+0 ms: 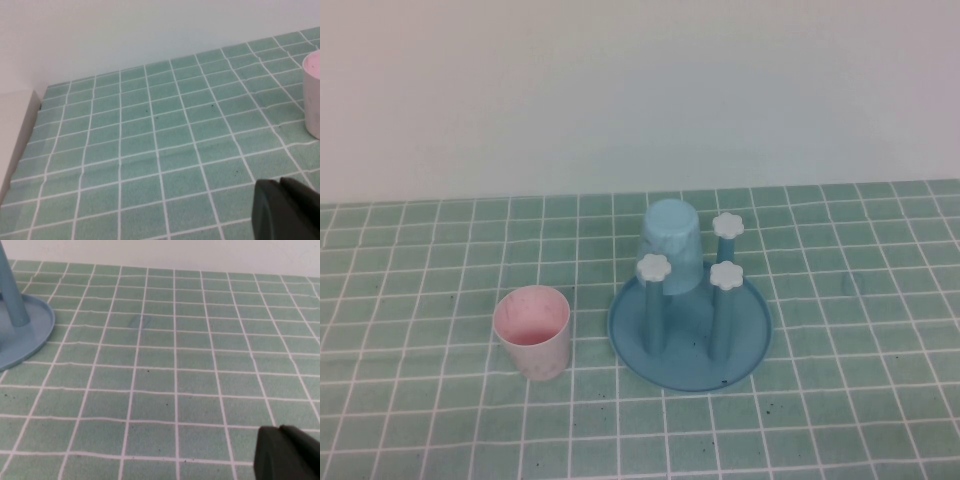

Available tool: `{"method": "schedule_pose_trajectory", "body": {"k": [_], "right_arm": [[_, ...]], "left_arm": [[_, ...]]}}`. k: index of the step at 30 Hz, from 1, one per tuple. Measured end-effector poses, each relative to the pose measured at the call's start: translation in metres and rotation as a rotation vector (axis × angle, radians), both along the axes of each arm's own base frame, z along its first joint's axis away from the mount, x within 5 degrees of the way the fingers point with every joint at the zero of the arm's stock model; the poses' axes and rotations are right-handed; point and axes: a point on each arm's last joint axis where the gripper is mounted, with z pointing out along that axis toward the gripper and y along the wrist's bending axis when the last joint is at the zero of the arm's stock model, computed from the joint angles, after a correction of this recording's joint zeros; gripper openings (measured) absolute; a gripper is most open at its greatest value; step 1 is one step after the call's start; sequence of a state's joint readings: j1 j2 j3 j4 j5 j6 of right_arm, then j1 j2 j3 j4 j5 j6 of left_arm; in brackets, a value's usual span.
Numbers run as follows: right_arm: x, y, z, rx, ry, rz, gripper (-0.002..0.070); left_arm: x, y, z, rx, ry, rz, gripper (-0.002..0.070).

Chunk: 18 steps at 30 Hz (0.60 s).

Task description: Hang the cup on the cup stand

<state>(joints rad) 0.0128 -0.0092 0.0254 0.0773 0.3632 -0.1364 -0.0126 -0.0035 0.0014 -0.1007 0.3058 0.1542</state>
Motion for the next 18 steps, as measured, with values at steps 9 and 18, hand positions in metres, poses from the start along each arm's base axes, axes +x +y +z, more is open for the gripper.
{"method": "schedule_pose_trajectory", "body": {"k": [9, 18], "right_arm": [[0.000, 0.000, 0.000, -0.014, 0.000, 0.002, -0.0001], [0.005, -0.002, 0.024, -0.030, -0.267, -0.020, -0.0001]], "left_arm": [[0.000, 0.000, 0.000, 0.024, -0.001, -0.002, -0.0002], [0.003, 0.003, 0.030, 0.083, -0.335, 0.026, -0.0002]]}}
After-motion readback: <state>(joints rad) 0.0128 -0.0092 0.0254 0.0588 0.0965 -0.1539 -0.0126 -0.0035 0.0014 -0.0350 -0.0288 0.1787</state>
